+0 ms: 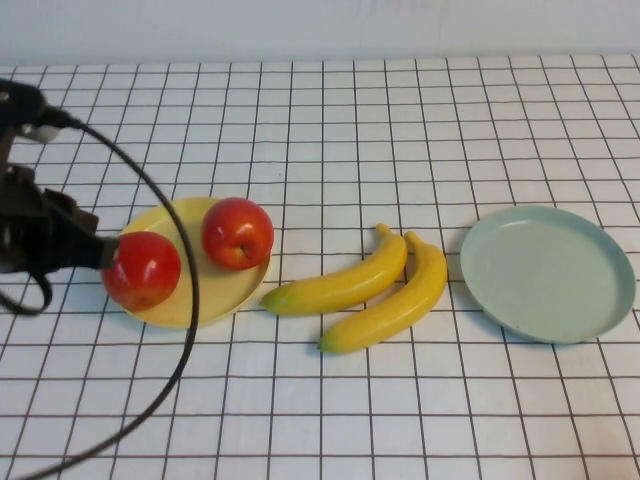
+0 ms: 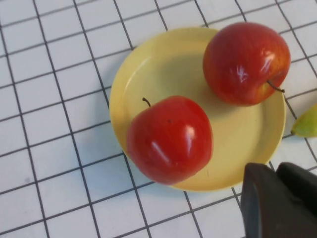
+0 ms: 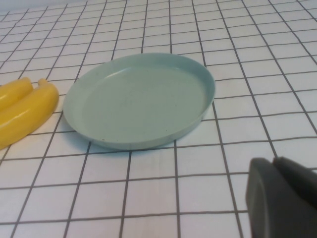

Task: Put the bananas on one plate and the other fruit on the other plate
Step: Put another type of fruit in the right plate

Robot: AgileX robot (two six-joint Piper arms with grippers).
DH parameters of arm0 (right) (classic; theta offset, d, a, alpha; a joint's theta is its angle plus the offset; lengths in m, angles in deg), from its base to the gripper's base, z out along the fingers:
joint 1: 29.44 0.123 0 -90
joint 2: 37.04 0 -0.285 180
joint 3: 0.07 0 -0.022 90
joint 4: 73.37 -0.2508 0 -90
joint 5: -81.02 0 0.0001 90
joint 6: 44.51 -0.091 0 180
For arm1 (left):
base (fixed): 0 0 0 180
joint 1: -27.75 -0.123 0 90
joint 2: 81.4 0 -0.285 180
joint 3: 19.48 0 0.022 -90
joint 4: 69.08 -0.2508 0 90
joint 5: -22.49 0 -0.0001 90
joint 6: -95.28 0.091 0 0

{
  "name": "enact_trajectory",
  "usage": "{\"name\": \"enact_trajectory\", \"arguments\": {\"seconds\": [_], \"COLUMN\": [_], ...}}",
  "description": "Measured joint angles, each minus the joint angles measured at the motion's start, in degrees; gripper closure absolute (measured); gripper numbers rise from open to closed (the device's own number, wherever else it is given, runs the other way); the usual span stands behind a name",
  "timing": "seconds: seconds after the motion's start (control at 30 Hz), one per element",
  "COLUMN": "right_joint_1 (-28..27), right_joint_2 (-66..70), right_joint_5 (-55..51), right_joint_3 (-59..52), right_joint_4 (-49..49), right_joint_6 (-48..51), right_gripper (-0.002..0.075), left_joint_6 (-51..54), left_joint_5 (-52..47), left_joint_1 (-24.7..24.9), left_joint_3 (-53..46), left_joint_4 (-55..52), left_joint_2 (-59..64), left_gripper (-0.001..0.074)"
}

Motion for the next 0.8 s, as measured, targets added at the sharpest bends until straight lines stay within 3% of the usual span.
{"name": "enact_trajectory", "arguments": {"seconds": [0.37, 0.6, 0.8], "right_joint_1": [0.00, 0.00, 0.00], "right_joint_2": [0.00, 0.00, 0.00], "right_joint_5": [0.00, 0.00, 0.00], "right_joint_3": [0.00, 0.00, 0.00], "right_joint_4": [0.00, 0.00, 0.00], "right_joint_6": [0.00, 0.00, 0.00], "right_gripper": [0.0741, 0.0741, 0.0741], "left_joint_6": [-8.29, -10.59, -14.36], "left_joint_5": [19.40, 17.96, 15.49], "left_joint_1": [0.00, 0.00, 0.00], "left_joint_3": [-25.36, -33.35, -39.37], "left_joint_4": [-9.49, -14.21, -15.55], "left_joint_2": [-41.48, -60.51, -68.82], "left_gripper": [0.0733, 0.0734, 0.0734]}}
